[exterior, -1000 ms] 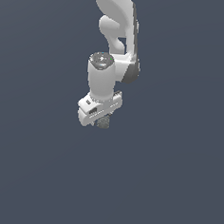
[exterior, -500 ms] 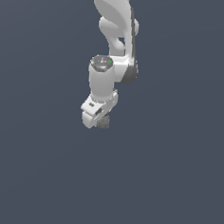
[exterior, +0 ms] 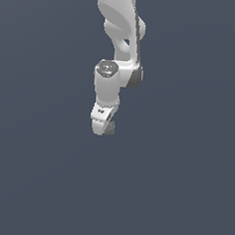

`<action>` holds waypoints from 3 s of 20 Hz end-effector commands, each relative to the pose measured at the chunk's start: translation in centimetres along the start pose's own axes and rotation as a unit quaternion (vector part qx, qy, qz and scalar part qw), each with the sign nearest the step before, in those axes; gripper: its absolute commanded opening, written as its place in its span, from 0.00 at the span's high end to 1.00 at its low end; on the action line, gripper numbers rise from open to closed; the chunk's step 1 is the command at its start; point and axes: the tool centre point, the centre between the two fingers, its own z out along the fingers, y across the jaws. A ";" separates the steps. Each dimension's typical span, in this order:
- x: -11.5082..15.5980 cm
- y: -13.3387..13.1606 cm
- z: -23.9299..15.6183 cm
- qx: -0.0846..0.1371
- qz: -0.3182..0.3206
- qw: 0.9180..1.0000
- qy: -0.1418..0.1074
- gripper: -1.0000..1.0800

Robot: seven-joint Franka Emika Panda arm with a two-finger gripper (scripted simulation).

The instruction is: Pick up the object and move it to a goal position.

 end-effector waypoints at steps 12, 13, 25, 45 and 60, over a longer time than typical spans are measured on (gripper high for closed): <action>-0.3 -1.5 1.2 0.003 -0.119 0.993 0.003 0.04; -0.3 -1.5 1.3 0.003 -0.123 0.992 0.003 0.04; -0.3 -1.7 2.5 0.003 -0.130 0.991 0.003 0.04; -0.3 -1.7 6.4 0.003 -0.132 0.991 0.003 1.00; 4.4 -0.1 3.9 0.002 -0.132 0.991 0.003 1.00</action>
